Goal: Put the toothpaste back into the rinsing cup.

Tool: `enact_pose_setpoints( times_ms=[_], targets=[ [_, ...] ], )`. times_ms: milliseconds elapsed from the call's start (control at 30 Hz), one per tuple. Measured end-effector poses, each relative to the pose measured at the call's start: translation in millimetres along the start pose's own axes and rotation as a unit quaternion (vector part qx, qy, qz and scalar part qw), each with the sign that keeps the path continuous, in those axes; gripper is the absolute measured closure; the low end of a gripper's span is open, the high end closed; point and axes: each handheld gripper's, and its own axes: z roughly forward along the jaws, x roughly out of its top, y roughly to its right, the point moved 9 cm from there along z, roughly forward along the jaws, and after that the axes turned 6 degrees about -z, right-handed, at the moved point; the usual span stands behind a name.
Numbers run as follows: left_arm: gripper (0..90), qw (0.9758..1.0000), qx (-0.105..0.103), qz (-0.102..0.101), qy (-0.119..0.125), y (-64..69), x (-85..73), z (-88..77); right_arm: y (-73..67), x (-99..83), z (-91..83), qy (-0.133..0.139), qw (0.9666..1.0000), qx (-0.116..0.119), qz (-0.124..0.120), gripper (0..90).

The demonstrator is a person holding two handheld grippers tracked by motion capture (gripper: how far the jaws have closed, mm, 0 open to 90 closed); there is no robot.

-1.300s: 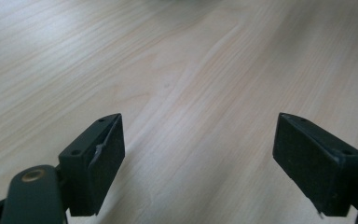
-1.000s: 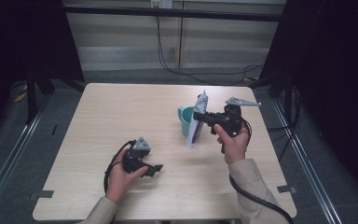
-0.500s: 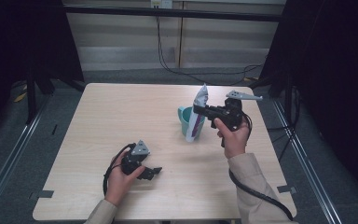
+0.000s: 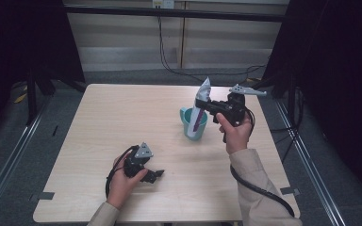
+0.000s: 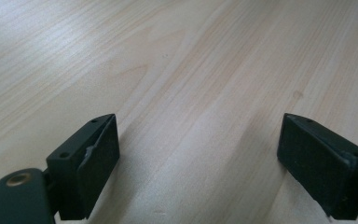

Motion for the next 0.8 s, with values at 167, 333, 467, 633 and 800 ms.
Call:
enact_pose_setpoints(
  times_ms=[167,333,467,633,800],
  targets=[
    [12.2,1.0,0.0,-0.004,0.003,0.5,0.4,0.4,4.1,6.5,0.8,0.006,1.0,-0.005,-0.002,76.9],
    [12.3,1.0,0.0,-0.003,0.003,0.4,0.4,0.4,7.2,12.7,3.3,0.009,0.9999,-0.011,-0.005,76.9],
    [12.2,1.0,0.001,-0.003,0.003,0.4,0.5,0.4,9.0,15.7,6.6,0.011,0.9998,-0.017,-0.009,76.9],
    [12.2,1.0,0.001,-0.003,0.003,0.3,0.5,0.4,15.2,17.6,9.1,0.015,0.9996,-0.022,-0.008,76.9],
    [12.2,1.0,0.001,-0.002,0.003,0.1,0.5,0.4,22.0,20.4,10.0,0.022,0.9994,-0.026,-0.008,76.9]
  ],
)
